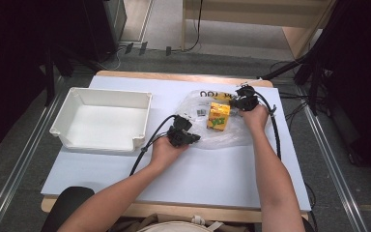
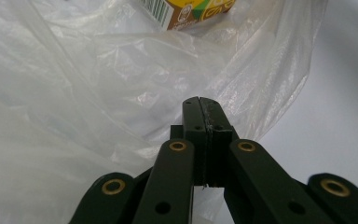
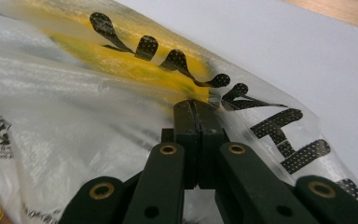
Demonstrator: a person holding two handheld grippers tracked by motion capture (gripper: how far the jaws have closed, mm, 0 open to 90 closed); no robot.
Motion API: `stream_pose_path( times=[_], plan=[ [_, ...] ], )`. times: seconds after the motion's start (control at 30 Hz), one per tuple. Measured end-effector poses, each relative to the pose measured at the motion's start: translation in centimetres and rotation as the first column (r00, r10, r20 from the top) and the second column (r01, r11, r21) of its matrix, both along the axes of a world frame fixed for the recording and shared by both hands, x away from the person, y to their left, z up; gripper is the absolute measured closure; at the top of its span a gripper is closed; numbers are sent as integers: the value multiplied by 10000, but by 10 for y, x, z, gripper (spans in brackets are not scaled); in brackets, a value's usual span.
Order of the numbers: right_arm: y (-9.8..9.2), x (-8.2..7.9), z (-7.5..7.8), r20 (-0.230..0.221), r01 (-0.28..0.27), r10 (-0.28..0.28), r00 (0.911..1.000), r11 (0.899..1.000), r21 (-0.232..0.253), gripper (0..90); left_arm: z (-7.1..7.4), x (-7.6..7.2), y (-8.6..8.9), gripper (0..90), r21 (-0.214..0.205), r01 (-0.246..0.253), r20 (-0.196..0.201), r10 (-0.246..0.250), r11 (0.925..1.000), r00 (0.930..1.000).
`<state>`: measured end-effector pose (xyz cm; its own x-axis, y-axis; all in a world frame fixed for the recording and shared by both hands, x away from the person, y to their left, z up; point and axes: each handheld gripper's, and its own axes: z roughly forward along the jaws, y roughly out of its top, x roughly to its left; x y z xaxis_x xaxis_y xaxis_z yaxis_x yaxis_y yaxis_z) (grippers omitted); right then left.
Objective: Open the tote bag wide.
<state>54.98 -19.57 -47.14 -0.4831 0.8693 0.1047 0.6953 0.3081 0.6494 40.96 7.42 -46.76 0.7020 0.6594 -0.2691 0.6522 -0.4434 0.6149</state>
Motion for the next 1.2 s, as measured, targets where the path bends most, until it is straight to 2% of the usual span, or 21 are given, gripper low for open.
stream_pose_path(
  times=[0.07, 0.17, 0.27, 0.47, 0.6, 0.73, 0.8, 0.87, 0.93, 0.97, 1.07, 1.13, 1.17, 1.2],
  plan=[
    [0, 1, 0, -5, 63, -63, 10000, 10000, 54, 900, 0, -2, 3, 900, -92, 9, -88, -10, 10000, 10000],
    [0, 6, -1, 55, 276, -277, 9996, 9994, 185, 900, 0, -7, 6, 900, 29, 198, -87, -197, 9998, 9998],
    [1, 9, -1, 53, 382, -383, 9993, 9991, 168, 900, 2, -12, 9, 900, 209, 433, -33, -432, 9988, 9991],
    [1, 15, -1, 55, 467, -468, 9989, 9989, 46, 900, 3, -20, 15, 900, 182, 544, -253, -539, 9984, 9982],
    [-3, 19, 1, 192, 1130, -1122, 9935, 9926, -448, 900, 3, -25, 17, 900, 217, 671, -273, -665, 9975, 9974],
    [-4, 20, 2, -55, 1225, -1226, 9924, 9923, -179, 900, 2, -23, 17, 900, 65, 611, -280, -609, 9981, 9977],
    [-4, 17, 5, 98, 1228, -1228, 9924, 9924, 25, 900, 4, -22, 16, 900, -95, 593, -319, -596, 9982, 9977],
    [-5, 14, 9, 133, 1172, -1179, 9929, 9923, 402, 900, 10, -23, 15, 900, -218, 629, -218, -634, 9978, 9978],
    [-5, 13, 12, 162, 1086, -1095, 9939, 9930, 465, 900, 14, -23, 14, 900, -255, 667, -127, -670, 9974, 9977],
    [-4, 8, 19, 224, 947, -962, 9951, 9936, 609, 900, 24, -22, 13, 900, -370, 738, 65, -736, 9966, 9973],
    [-4, 0, 30, 405, 586, -623, 9972, 9944, 876, 900, 40, -20, 13, 900, -602, 723, 434, -697, 9956, 9966],
    [-4, -4, 34, 429, 483, -521, 9977, 9952, 855, 900, 46, -19, 13, 900, -672, 703, 491, -671, 9953, 9965],
    [-2, -12, 42, 730, 231, -288, 9969, 9968, 769, 900, 51, -17, 13, 900, -679, 729, 597, -689, 9950, 9958],
    [-2, -12, 42, 730, 231, -288, 9969, 9968, 769, 900, 56, -15, 13, 900, -715, 740, 696, -690, 9947, 9952]
  ],
)
